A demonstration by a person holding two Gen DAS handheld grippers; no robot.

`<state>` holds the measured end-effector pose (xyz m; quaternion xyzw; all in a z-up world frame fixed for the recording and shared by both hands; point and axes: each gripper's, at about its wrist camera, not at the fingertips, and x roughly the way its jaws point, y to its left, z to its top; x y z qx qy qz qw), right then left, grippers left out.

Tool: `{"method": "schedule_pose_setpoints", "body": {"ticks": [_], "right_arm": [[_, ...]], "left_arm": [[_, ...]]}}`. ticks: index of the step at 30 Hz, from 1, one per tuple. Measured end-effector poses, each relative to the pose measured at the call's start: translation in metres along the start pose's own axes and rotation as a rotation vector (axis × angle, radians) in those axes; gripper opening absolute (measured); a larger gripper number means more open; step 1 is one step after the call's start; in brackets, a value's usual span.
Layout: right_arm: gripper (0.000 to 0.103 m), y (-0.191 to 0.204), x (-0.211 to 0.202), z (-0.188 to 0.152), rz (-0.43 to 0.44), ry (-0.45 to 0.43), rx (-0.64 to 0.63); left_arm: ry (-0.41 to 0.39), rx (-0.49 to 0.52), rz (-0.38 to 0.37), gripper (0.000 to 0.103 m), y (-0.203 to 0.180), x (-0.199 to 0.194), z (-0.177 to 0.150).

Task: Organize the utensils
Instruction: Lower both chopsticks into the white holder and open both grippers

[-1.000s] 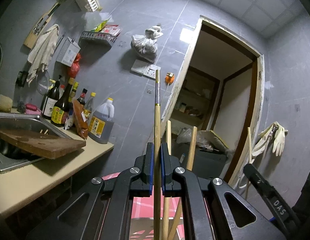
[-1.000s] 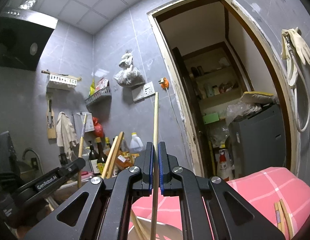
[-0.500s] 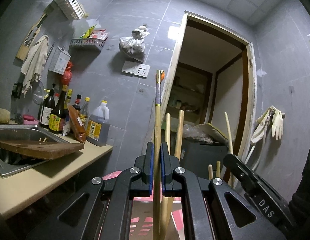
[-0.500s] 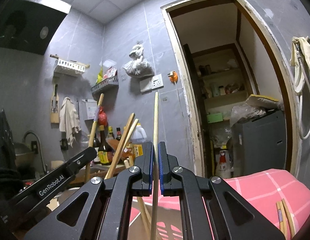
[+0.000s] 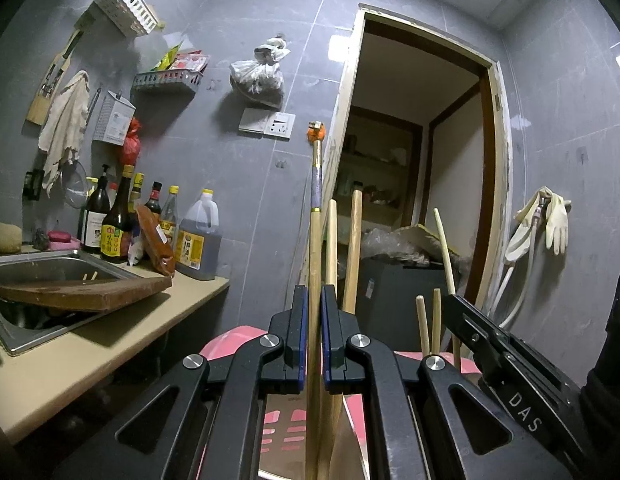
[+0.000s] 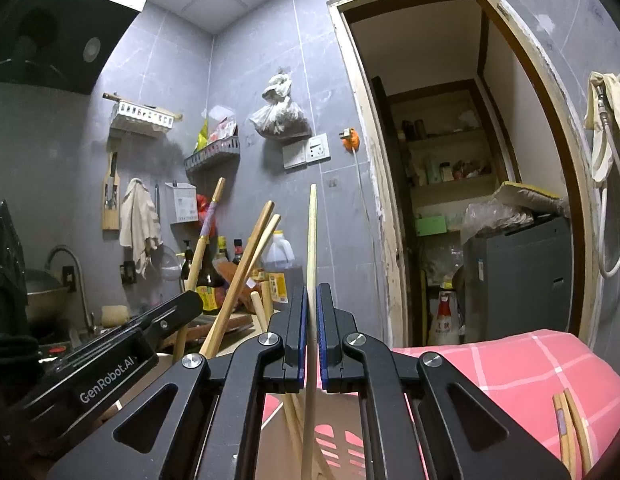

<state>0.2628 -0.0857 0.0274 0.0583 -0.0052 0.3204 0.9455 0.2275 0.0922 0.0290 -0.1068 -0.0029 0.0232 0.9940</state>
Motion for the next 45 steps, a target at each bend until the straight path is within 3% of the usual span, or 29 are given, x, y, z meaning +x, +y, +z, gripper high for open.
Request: {"method": "schedule_pose_setpoints", "body": {"ticks": [27,31,39,42,45], "right_arm": [[0.009,0.009,-0.013,0.005,-0.010,-0.018,-0.011],[0.022,0.012,-0.017,0.009,-0.022,-0.008,-0.009],[0.024,0.000,-0.043,0.030,-0.074,-0.001,-0.009],[0.032,-0.006,-0.059,0.040,-0.092,0.005,-0.023],[0.043,-0.014,-0.074,0.049,-0.101,0.027,-0.024]], "left_arm": [[0.074,-0.021,-0.054,0.006,0.013,-0.008,0.001],[0.081,-0.021,-0.061,0.016,0.012,-0.012,0.003],[0.090,-0.008,-0.082,0.038,0.001,-0.028,0.018],[0.107,0.003,-0.092,0.042,-0.008,-0.034,0.024],[0.117,0.012,-0.102,0.055,-0.019,-0.040,0.030]]}}
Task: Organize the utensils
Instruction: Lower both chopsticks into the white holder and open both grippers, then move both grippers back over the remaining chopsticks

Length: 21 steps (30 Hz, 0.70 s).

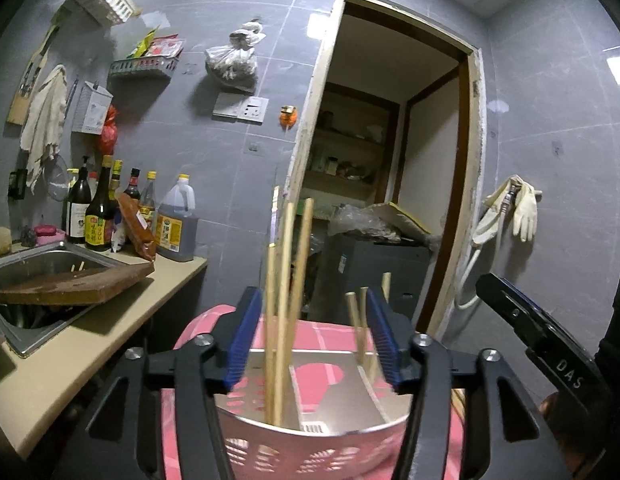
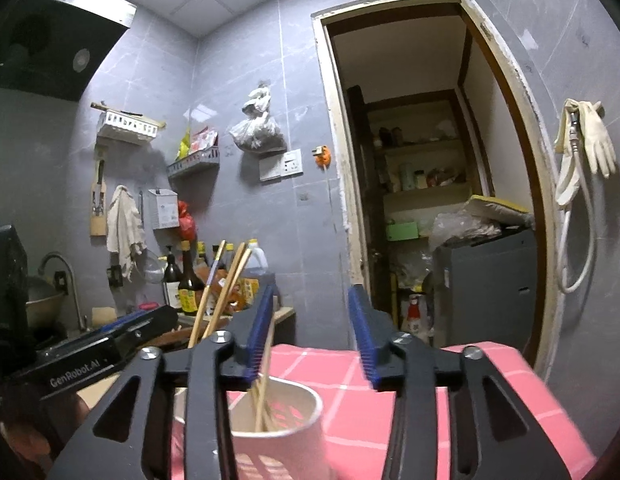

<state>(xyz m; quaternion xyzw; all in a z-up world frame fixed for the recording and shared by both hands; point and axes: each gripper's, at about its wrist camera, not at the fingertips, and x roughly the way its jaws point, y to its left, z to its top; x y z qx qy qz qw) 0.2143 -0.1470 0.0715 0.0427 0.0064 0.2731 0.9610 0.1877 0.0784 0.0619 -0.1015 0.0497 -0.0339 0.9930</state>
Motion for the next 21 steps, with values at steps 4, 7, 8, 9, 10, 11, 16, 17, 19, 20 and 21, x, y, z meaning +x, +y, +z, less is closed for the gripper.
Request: {"method": "schedule_pose_setpoints", "body": {"ticks": [4,7,8,9,10,11,16,17,19,20,21], "right_arm": [[0.057,-0.013,-0.019,0.010,-0.018,0.026,-0.008],[0.074,-0.022,-0.036,0.016,-0.021,0.042,-0.021],[0.079,-0.024,-0.041,0.017,-0.027,0.044,-0.030],[0.080,-0.027,-0.048,0.019,-0.035,0.050,-0.043],[0.083,-0.030,-0.054,0.021,-0.038,0.056,-0.056],[0.087,-0.032,-0.059,0.023,-0.045,0.058,-0.063],[0.103,-0.054,-0.088,0.028,-0.093,0.060,-0.051],[0.103,-0.060,-0.093,0.028,-0.103,0.069,-0.043],[0.103,-0.071,-0.098,0.027,-0.130,0.089,-0.025],[0.103,-0.075,-0.100,0.027,-0.140,0.096,-0.018],[0.103,-0.080,-0.103,0.026,-0.152,0.106,-0.012]], "left_arm": [[0.049,0.010,-0.045,0.074,-0.018,-0.005,0.005],[0.070,0.011,-0.068,0.088,-0.028,-0.009,0.005],[0.073,0.009,-0.073,0.091,-0.031,-0.011,0.005],[0.076,0.008,-0.078,0.096,-0.035,-0.013,0.005],[0.077,0.006,-0.081,0.098,-0.038,-0.015,0.006],[0.079,0.007,-0.084,0.099,-0.041,-0.017,0.006],[0.094,0.033,-0.105,0.101,-0.063,-0.023,0.003],[0.100,0.040,-0.109,0.101,-0.069,-0.024,0.002],[0.111,0.050,-0.124,0.101,-0.078,-0.024,-0.002],[0.119,0.055,-0.132,0.101,-0.083,-0.025,-0.005],[0.127,0.061,-0.139,0.101,-0.089,-0.024,-0.008]]}}
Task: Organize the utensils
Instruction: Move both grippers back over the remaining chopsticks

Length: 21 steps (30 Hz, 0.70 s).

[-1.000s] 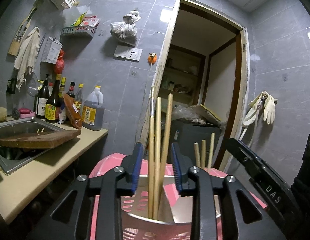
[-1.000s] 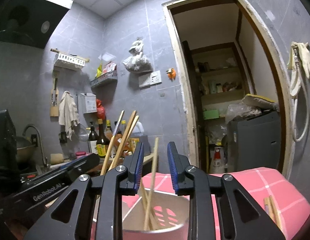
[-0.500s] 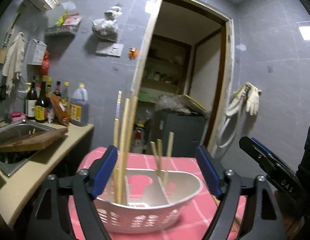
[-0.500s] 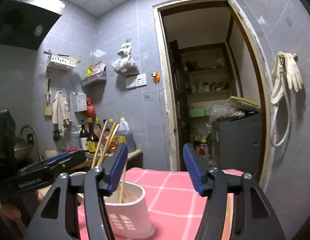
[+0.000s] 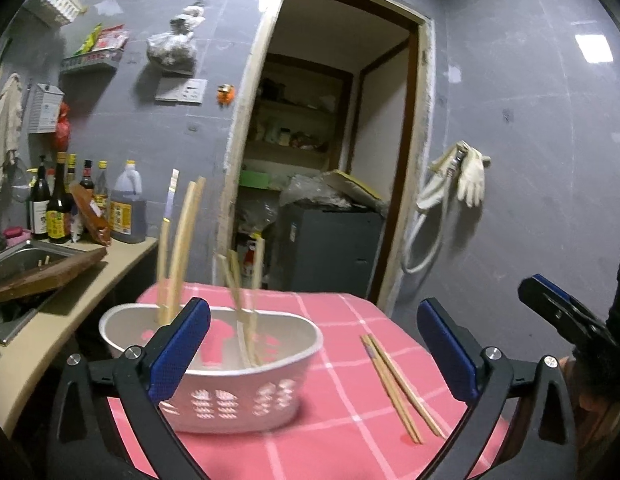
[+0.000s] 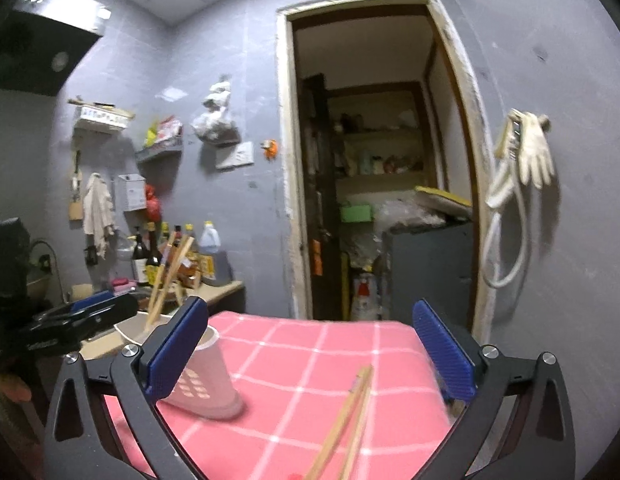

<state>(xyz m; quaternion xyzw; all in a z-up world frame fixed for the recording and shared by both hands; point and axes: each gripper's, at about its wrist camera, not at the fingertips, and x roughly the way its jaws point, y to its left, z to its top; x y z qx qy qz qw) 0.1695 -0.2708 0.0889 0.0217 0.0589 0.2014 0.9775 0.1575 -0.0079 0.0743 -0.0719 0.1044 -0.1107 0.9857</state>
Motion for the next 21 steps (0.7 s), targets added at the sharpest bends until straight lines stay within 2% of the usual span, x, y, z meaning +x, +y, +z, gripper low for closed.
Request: {"method": "schedule_pose_setpoints", "body": {"ticks": [4,13,16,21], "right_arm": [[0.103,-0.017,-0.002,-0.008,-0.043,0.061,0.006],[0.103,-0.052,0.025,-0.045,-0.088,0.328,0.069],[0.097,-0.060,0.037,-0.059,-0.075,0.422,0.083],[0.079,-0.070,0.052,-0.079,-0.047,0.546,0.090]], "left_arm": [[0.043,0.025,-0.023,0.101,-0.019,0.009,-0.012],[0.181,0.061,-0.012,0.101,-0.048,0.032,-0.045],[0.250,0.059,-0.004,0.101,-0.052,0.044,-0.057],[0.356,0.042,0.015,0.101,-0.056,0.065,-0.074]]}}
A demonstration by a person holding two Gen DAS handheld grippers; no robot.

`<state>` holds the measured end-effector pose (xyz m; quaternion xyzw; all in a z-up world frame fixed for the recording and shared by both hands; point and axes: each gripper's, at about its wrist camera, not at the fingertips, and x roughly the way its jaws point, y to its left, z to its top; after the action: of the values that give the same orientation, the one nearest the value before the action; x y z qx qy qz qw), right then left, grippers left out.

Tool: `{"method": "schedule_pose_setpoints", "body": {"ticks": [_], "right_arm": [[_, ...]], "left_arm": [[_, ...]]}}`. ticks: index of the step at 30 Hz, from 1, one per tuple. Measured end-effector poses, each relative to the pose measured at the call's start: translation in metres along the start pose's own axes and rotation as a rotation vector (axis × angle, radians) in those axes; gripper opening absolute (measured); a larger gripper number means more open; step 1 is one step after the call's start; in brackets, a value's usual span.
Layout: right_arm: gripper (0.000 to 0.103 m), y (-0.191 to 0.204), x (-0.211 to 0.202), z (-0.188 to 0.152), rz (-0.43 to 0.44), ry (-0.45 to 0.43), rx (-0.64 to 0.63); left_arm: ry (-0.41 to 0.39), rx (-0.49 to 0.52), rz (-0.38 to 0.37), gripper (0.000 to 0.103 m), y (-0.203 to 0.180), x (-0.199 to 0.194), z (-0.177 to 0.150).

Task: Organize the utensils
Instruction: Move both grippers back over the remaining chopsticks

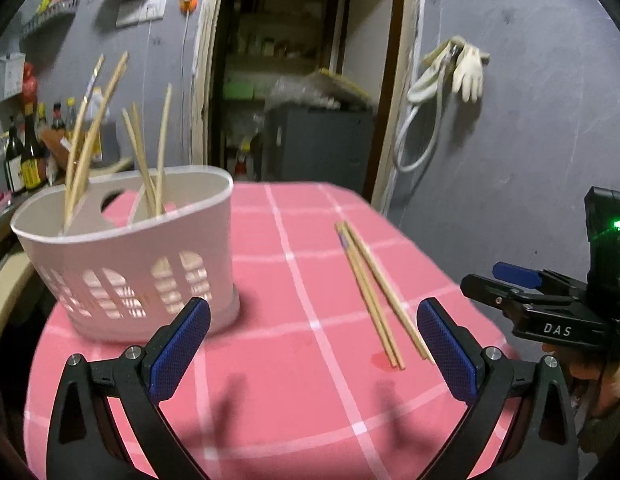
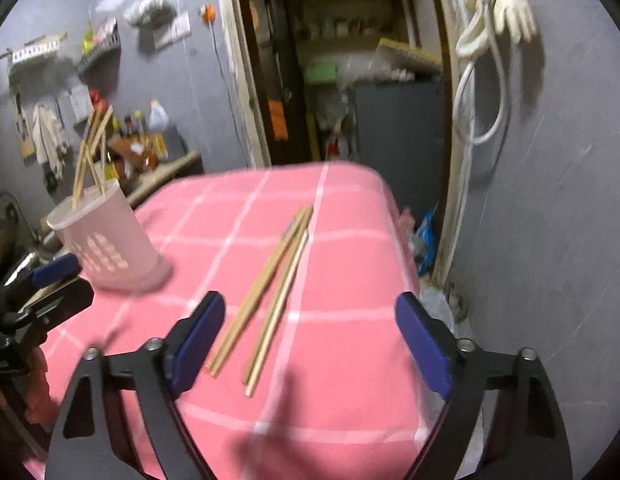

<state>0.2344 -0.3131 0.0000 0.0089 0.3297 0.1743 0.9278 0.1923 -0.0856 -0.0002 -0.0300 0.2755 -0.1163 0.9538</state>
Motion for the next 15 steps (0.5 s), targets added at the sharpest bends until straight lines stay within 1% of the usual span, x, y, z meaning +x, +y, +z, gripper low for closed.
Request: {"method": "schedule_pose_setpoints", "body": {"ticks": [2,3,4,5,9,11,13,15], "right_arm": [[0.068,-0.004,0.008,-0.002,0.014,0.036,0.005],[0.066,-0.005,0.012,-0.003,0.022,0.056,0.003],[0.060,-0.005,0.015,-0.004,0.031,0.071,-0.002],[0.057,-0.005,0.018,-0.003,0.036,0.082,-0.005],[0.050,-0.002,0.031,-0.003,0.055,0.129,-0.023],[0.045,-0.002,0.038,-0.002,0.065,0.150,-0.029],[0.041,-0.002,0.045,-0.002,0.067,0.172,-0.036],[0.038,-0.002,0.053,0.000,0.071,0.194,-0.037]], "left_arm": [[0.038,-0.006,-0.010,0.100,-0.002,0.010,-0.004],[0.054,-0.006,-0.011,0.100,-0.003,0.013,-0.005],[0.069,-0.005,-0.012,0.100,-0.003,0.017,-0.006],[0.080,-0.004,-0.014,0.099,-0.004,0.019,-0.006],[0.156,-0.010,-0.038,0.080,-0.006,0.037,-0.006],[0.190,-0.020,-0.041,0.075,-0.005,0.046,-0.004],[0.211,-0.020,-0.045,0.066,-0.005,0.052,-0.004],[0.232,-0.016,-0.049,0.059,-0.005,0.059,-0.001]]}}
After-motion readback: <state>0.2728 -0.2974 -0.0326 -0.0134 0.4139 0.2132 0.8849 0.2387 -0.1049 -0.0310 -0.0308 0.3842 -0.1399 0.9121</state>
